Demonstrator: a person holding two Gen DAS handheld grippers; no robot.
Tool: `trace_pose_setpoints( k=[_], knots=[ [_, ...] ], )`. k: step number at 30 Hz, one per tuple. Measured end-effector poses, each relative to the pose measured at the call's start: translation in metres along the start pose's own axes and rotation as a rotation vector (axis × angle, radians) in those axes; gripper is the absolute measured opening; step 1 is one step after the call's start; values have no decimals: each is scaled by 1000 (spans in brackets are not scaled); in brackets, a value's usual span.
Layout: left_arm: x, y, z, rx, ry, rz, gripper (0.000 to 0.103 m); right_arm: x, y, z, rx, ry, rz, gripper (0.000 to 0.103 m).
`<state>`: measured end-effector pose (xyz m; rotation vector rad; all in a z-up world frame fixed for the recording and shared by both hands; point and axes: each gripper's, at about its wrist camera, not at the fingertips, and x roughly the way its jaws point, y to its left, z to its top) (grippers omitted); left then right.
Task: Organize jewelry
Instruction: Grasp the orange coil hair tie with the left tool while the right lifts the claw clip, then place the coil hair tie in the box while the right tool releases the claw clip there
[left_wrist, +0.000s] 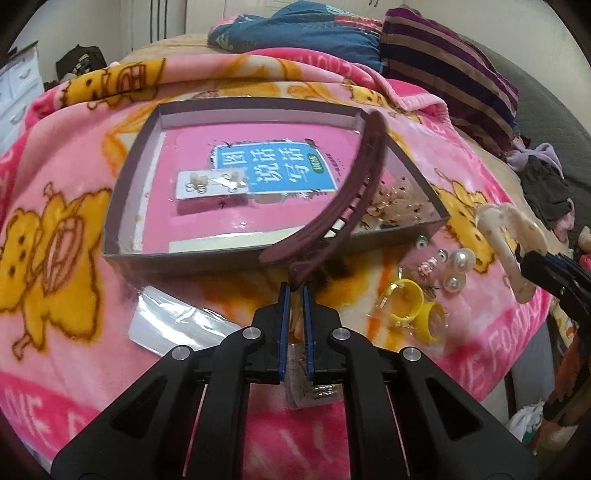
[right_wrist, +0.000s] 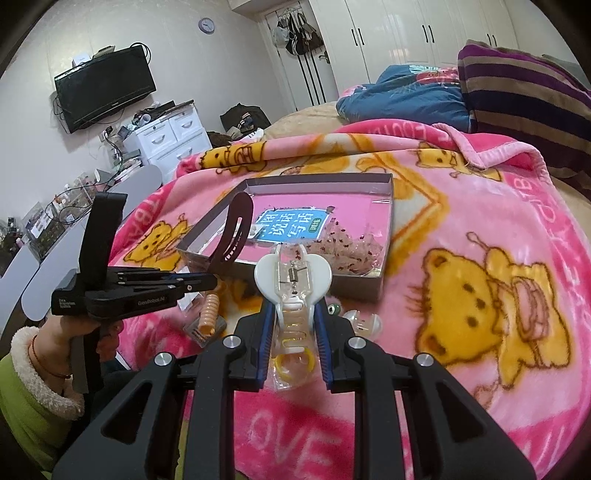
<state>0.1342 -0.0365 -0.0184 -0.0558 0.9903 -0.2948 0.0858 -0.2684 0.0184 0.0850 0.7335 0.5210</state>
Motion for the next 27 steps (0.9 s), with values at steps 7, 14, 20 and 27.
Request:
trace_pose_setpoints(
  k=[7, 14, 20, 27],
  knots=[
    [-15, 6, -8, -30, 2, -18, 1, -4, 0, 0, 11, -12, 8, 21],
    [-24, 13, -23, -51, 10, -16, 1, -5, 2, -2, 21, -11, 25, 21],
    [-39, 12, -26, -41, -27, -1, 0, -9, 5, -1, 24, -18, 37, 21],
    [-67, 13, -15, -40, -100, 5, 0, -15, 9, 8, 15, -38, 40, 21]
  ],
)
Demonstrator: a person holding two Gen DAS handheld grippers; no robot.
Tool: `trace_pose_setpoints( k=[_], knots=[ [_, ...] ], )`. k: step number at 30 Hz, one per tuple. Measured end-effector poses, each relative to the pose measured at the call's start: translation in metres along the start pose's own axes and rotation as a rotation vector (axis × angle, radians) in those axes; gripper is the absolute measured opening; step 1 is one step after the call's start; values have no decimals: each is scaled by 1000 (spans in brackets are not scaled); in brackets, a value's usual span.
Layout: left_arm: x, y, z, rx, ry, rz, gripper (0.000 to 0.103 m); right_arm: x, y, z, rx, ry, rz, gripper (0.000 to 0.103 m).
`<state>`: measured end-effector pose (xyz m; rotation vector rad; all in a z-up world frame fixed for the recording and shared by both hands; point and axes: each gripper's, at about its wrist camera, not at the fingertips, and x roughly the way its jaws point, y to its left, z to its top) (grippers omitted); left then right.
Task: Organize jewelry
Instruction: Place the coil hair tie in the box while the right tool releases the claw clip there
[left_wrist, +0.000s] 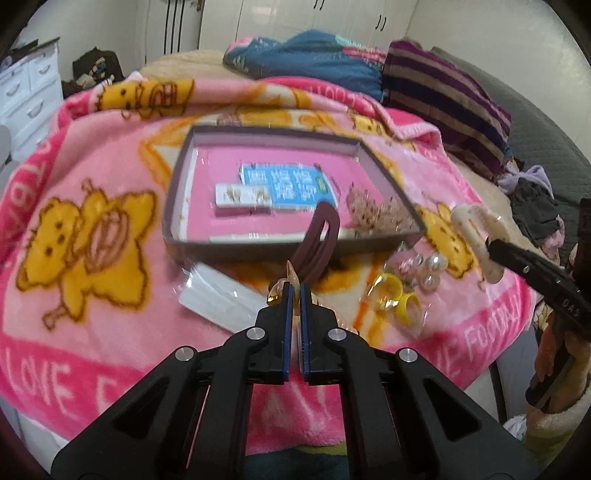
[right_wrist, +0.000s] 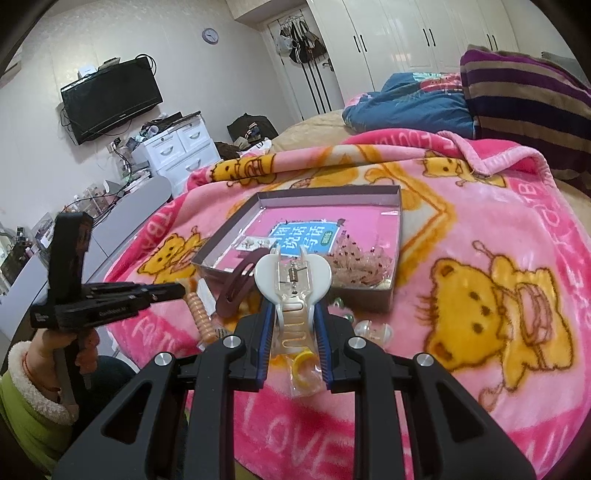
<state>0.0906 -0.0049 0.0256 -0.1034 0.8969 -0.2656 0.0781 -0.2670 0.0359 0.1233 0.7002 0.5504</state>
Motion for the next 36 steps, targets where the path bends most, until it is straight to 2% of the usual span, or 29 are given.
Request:
trace_pose_setpoints(
  k=[8, 16, 26, 36],
  knots=[
    [-27, 2, 36, 12, -84, 11, 0, 3, 8, 23, -19, -31, 2, 21],
    [-30, 14, 73, -3, -135, 29, 0, 20, 11, 51, -43, -42, -3, 21],
    [-3, 36, 103, -72, -151, 35, 0, 54, -2, 78, -45, -31, -45, 21],
    [46, 37, 109, -113, -124, 28, 0, 90, -31, 87, -18, 19, -116, 21]
  ],
)
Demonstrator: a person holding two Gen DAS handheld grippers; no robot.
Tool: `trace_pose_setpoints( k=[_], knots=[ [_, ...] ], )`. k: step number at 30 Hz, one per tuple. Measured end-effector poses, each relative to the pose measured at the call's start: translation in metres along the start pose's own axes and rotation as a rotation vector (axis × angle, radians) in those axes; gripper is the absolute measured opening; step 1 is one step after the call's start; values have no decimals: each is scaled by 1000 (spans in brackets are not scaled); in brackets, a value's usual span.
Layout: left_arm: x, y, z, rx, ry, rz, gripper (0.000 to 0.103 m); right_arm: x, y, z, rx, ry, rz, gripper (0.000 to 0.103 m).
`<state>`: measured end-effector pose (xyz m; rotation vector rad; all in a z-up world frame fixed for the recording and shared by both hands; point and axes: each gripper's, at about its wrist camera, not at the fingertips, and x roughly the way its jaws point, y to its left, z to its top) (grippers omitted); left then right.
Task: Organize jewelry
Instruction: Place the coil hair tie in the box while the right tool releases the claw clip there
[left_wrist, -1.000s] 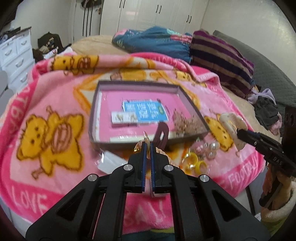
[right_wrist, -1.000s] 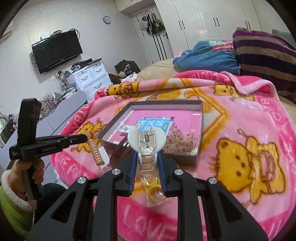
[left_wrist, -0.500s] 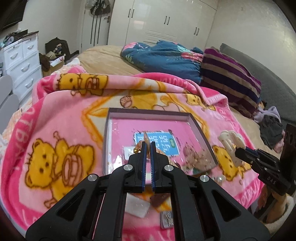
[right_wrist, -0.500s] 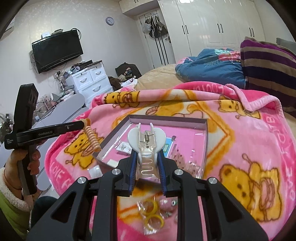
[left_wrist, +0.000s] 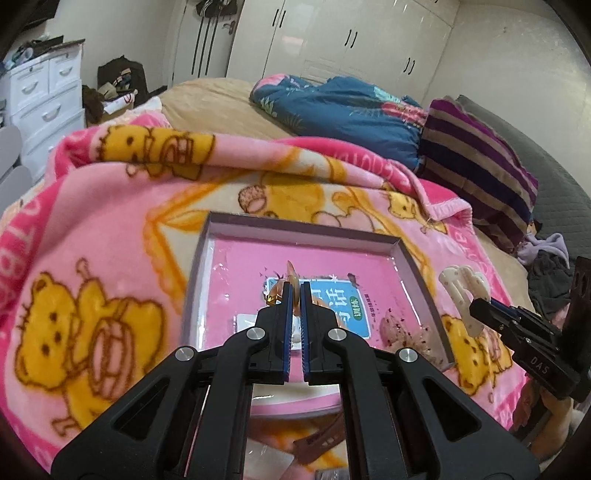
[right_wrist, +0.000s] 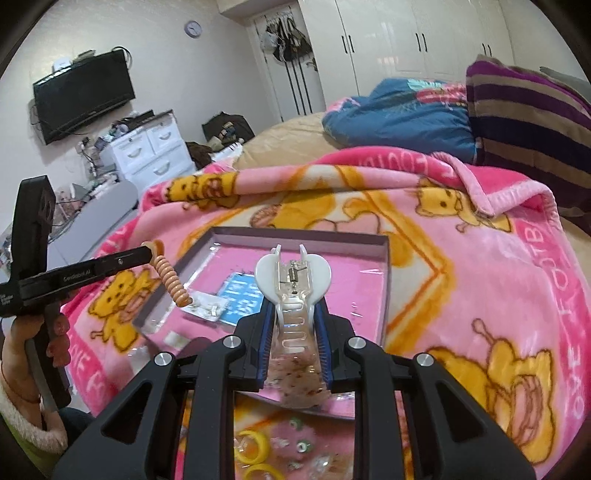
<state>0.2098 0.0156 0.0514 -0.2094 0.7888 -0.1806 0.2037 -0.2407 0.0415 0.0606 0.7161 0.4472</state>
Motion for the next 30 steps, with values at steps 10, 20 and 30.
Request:
trace_pose_setpoints(
  k=[10, 20, 30],
  knots=[
    [33, 13, -7, -31, -2, 12, 0, 39, -14, -16, 31, 81, -51, 21],
    [49, 27, -9, -46, 14, 28, 0, 61, -25, -16, 72, 113, -75, 21],
    [47, 31, -8, -53, 8, 33, 0, 60, -30, -14, 100, 98, -84, 37]
  ],
)
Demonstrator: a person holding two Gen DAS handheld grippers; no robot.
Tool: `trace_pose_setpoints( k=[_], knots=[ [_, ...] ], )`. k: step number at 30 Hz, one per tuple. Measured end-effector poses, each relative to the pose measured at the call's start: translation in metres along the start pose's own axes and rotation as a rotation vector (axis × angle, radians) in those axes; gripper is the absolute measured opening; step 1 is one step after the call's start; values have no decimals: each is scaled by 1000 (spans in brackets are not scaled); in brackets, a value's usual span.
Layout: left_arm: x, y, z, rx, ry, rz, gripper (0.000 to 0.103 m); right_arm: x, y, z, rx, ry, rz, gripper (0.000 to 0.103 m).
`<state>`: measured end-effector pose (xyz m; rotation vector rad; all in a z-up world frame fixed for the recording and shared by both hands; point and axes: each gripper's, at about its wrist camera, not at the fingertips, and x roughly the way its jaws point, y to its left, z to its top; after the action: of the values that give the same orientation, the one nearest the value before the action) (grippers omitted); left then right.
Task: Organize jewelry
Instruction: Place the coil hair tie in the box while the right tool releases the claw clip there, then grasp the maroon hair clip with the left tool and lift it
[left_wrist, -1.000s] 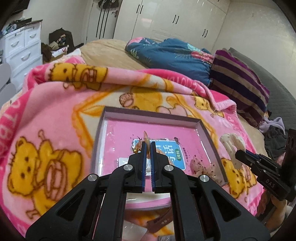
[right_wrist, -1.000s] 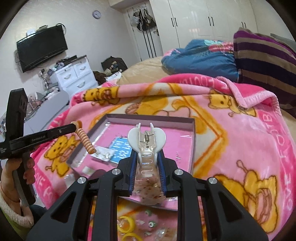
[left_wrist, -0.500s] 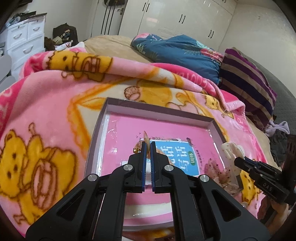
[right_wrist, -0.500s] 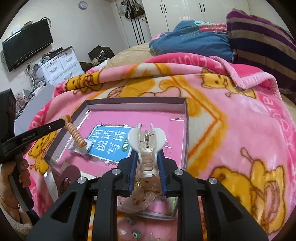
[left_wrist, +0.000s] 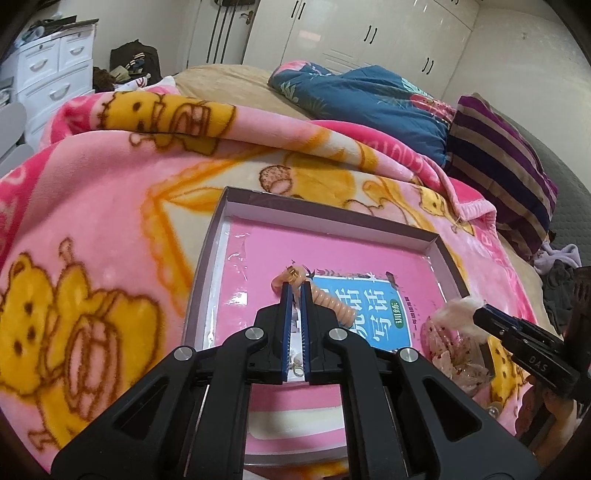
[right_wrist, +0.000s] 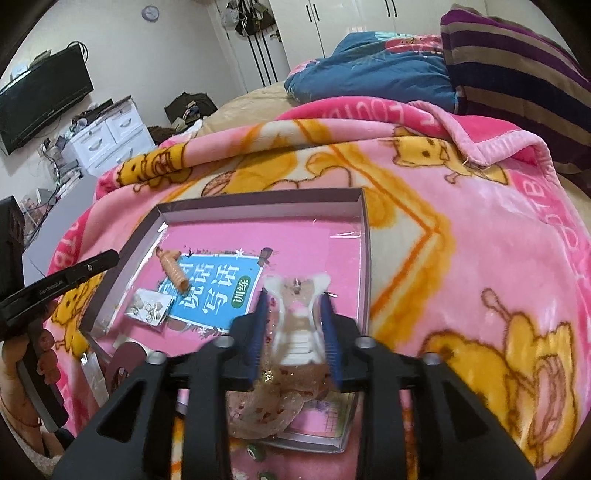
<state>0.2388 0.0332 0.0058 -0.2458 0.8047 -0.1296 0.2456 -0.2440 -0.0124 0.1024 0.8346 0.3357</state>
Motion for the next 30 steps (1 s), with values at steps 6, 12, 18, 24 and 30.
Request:
trace_pose_setpoints(
  k=[6, 12, 18, 24, 30],
  knots=[
    [-13, 5, 2, -9, -17, 3, 18, -20, -7, 1, 25, -48, 3, 56],
    [-33, 8, 5, -15, -51, 7, 36, -46, -12, -4, 59, -100, 20, 79],
    [-49, 10, 6, -26, -82, 12, 67, -67, -11, -14, 86, -128, 47, 88],
    [-69, 15, 6, -48, -117, 13, 85, -83, -9, -21, 96, -143, 62, 90],
    [-94, 17, 6, -59, -169, 11, 92, -100, -3, -25, 87, -164, 75, 91]
  ],
)
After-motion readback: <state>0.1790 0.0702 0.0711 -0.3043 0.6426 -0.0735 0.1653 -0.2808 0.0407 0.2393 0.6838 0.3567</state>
